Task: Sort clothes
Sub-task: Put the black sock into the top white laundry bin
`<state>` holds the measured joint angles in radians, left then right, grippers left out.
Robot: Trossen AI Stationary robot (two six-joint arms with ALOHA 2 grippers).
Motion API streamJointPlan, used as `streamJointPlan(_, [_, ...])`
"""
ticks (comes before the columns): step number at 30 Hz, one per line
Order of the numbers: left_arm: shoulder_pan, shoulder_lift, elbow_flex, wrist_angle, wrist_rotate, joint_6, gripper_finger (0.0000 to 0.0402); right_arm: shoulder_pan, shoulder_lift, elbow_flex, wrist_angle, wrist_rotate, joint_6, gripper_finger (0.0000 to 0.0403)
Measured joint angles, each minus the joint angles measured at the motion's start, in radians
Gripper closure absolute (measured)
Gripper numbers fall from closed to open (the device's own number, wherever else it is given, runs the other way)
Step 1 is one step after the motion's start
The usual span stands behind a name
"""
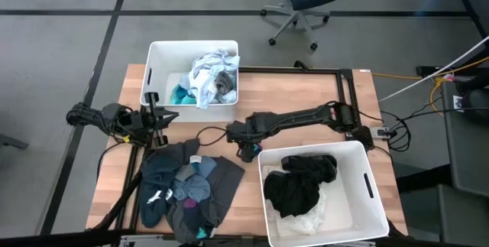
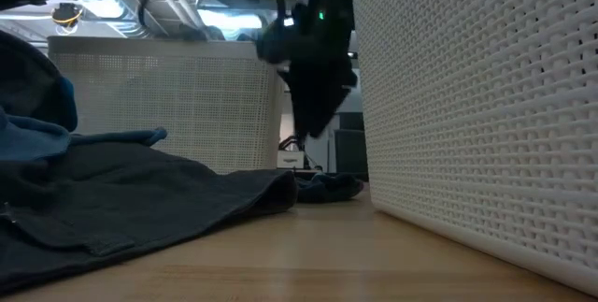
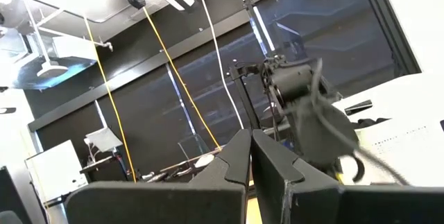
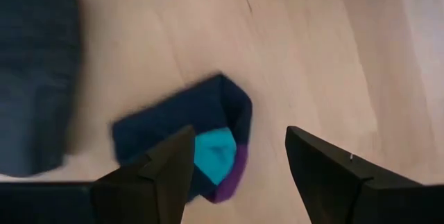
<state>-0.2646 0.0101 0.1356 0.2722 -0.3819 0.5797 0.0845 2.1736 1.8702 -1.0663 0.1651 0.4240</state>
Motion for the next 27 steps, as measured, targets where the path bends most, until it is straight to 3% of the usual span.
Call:
streamJointPlan(7, [0.0, 0.0, 0.0, 0.0, 0.0, 0.0, 0.0396, 0.0, 0.08, 0.0, 0.0, -0.003, 0.006, 0.0175])
streamJointPlan(10, [0.0, 0.0, 0.0, 0.0, 0.0, 0.0, 0.0396, 0.001, 0.102, 0.0, 0.001, -0.051, 0.002, 0.0175])
streamJointPlan(18, [0.0, 0.0, 0.0, 0.0, 0.0, 0.0, 0.0396, 0.014, 0.106, 0.002, 0.04, -0.07, -0.018, 0.0177])
streamJointPlan(27, [0.0, 0.0, 0.0, 0.001, 0.0, 0.0, 0.0396, 0.013, 0.143, 0.003, 0.066, -0.095, -0.052, 0.0231])
